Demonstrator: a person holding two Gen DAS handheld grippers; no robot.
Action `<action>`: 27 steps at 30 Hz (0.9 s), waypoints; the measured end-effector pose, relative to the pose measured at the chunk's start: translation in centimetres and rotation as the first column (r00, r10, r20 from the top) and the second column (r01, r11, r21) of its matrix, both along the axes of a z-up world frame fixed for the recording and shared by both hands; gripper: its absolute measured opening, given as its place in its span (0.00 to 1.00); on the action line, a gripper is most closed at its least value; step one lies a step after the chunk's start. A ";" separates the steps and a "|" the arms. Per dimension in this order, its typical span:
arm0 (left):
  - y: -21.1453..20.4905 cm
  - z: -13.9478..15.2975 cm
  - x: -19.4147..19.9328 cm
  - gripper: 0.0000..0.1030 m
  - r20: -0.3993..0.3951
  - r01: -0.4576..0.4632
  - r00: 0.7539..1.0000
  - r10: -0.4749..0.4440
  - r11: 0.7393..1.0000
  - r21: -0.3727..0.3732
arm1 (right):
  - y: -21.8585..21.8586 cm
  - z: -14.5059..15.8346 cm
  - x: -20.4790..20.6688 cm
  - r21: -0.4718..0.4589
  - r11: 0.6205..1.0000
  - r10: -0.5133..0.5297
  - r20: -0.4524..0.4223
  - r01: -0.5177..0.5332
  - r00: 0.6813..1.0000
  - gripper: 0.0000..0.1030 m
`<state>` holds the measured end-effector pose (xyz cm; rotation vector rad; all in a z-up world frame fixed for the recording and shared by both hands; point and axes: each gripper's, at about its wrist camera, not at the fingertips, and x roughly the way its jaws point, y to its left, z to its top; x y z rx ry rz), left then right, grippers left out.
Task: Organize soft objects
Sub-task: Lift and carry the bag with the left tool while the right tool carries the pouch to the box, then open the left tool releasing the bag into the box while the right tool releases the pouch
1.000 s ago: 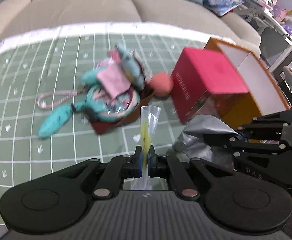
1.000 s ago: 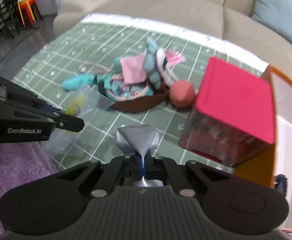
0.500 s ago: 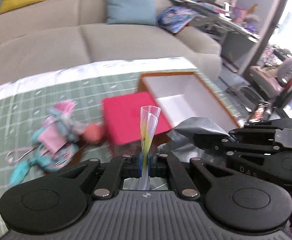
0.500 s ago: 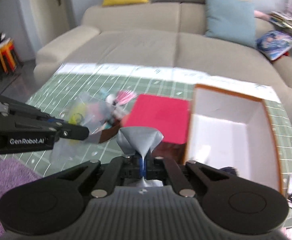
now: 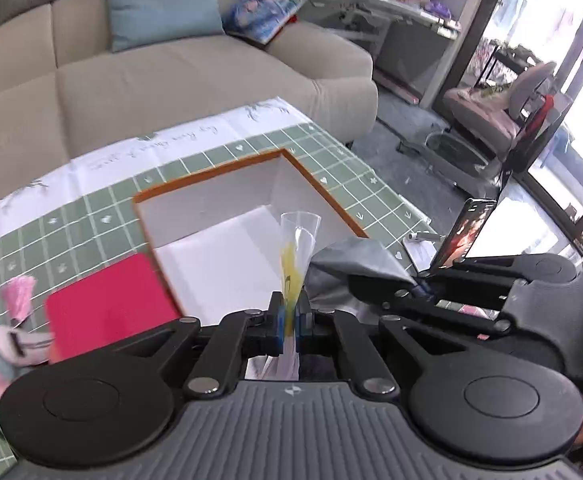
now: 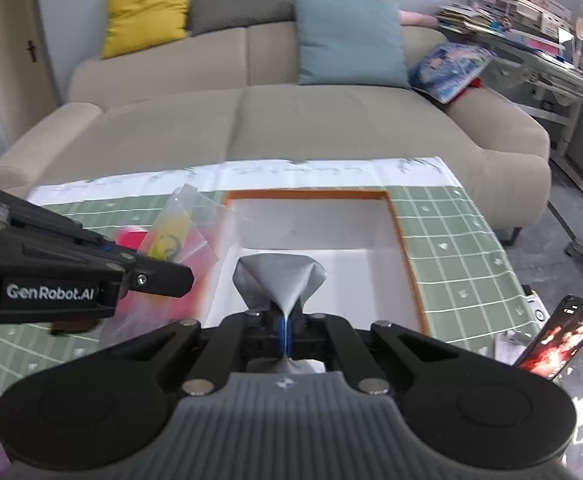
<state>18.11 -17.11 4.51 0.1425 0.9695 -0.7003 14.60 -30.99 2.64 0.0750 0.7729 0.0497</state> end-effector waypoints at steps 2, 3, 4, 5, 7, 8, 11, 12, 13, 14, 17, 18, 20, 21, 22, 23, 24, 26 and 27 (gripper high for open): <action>-1.3 -0.9 1.0 0.05 -0.020 0.006 1.000 -0.006 1.000 0.018 | -0.8 -1.1 1.0 -0.016 1.000 -0.008 -0.014 0.007 1.000 0.00; -2.0 -1.4 1.6 0.04 -0.030 0.007 1.000 -0.006 1.000 0.030 | -1.2 -1.7 1.5 -0.031 0.999 -0.009 -0.023 0.008 1.000 0.00; -2.6 -1.9 2.0 0.05 -0.038 0.007 0.999 -0.005 0.999 0.044 | -1.6 -2.3 2.0 -0.045 0.999 -0.010 -0.029 0.009 1.000 0.00; -3.2 -2.4 2.4 0.05 -0.048 0.008 0.999 -0.006 0.999 0.054 | -1.9 -2.9 2.4 -0.059 0.998 -0.010 -0.038 0.007 0.999 0.00; -4.2 -3.6 3.4 0.04 -0.080 0.013 0.997 -0.007 0.998 0.067 | -2.4 -3.9 3.3 -0.075 0.997 -0.005 -0.053 0.001 0.999 0.00; -4.6 -4.3 3.9 0.04 -0.097 0.014 0.995 -0.007 0.997 0.073 | -2.7 -4.4 3.5 -0.081 0.997 -0.001 -0.063 -0.004 0.998 0.00; -5.7 -6.3 5.3 0.04 -0.130 0.017 0.992 -0.004 0.995 0.100 | -3.5 -6.1 4.7 -0.105 0.994 0.018 -0.092 -0.028 0.996 0.00; -6.0 -7.1 5.8 0.04 -0.144 0.018 0.990 -0.002 0.994 0.110 | -3.6 -6.7 5.1 -0.115 0.993 0.026 -0.103 -0.038 0.994 0.00; -6.3 -7.7 6.1 0.04 -0.155 0.018 0.988 0.000 0.993 0.116 | -3.7 -7.2 5.5 -0.124 0.991 0.033 -0.114 -0.047 0.993 0.00; -6.4 -8.2 6.4 0.04 -0.162 0.019 0.987 0.002 0.992 0.124 | -3.7 -7.7 5.8 -0.134 0.989 0.042 -0.124 -0.059 0.991 0.00; -6.7 -9.7 7.1 0.04 -0.184 0.021 0.983 0.007 0.988 0.152 | -3.3 -8.9 6.9 -0.171 0.981 0.071 -0.151 -0.096 0.986 0.00; -6.9 -10.1 7.3 0.04 -0.190 0.025 0.982 0.007 0.987 0.161 | -3.1 -9.4 7.3 -0.187 0.976 0.077 -0.162 -0.108 0.984 0.00; -7.0 -10.8 7.6 0.05 -0.196 0.025 0.980 0.010 0.984 0.178 | -2.8 -10.1 7.9 -0.207 0.970 0.090 -0.181 -0.128 0.979 0.00; -7.0 -11.0 7.7 0.05 -0.197 0.031 0.980 0.006 0.982 0.185 | -2.7 -10.4 8.0 -0.215 0.967 0.095 -0.189 -0.136 0.977 0.00; -7.0 -11.1 7.7 0.07 -0.196 0.033 0.981 0.005 0.981 0.190 | -2.6 -10.7 8.1 -0.225 0.963 0.101 -0.197 -0.145 0.975 0.00; -7.0 -11.3 7.8 0.08 -0.195 0.030 0.981 0.008 0.981 0.194 | -2.5 -11.0 8.1 -0.237 0.959 0.106 -0.204 -0.154 0.973 0.00; -7.0 -11.3 7.9 0.11 -0.193 0.027 0.981 0.011 0.981 0.194 | -2.4 -11.3 8.1 -0.249 0.955 0.110 -0.210 -0.162 0.971 0.00; -7.0 -11.3 8.1 0.17 -0.191 0.022 0.981 0.015 0.981 0.192 | -2.3 -11.8 8.2 -0.266 0.949 0.112 -0.220 -0.170 0.969 0.03; -7.0 -11.3 8.1 0.25 -0.189 0.021 0.982 0.016 0.981 0.192 | -2.3 -11.9 8.1 -0.267 0.948 0.115 -0.223 -0.174 0.968 0.08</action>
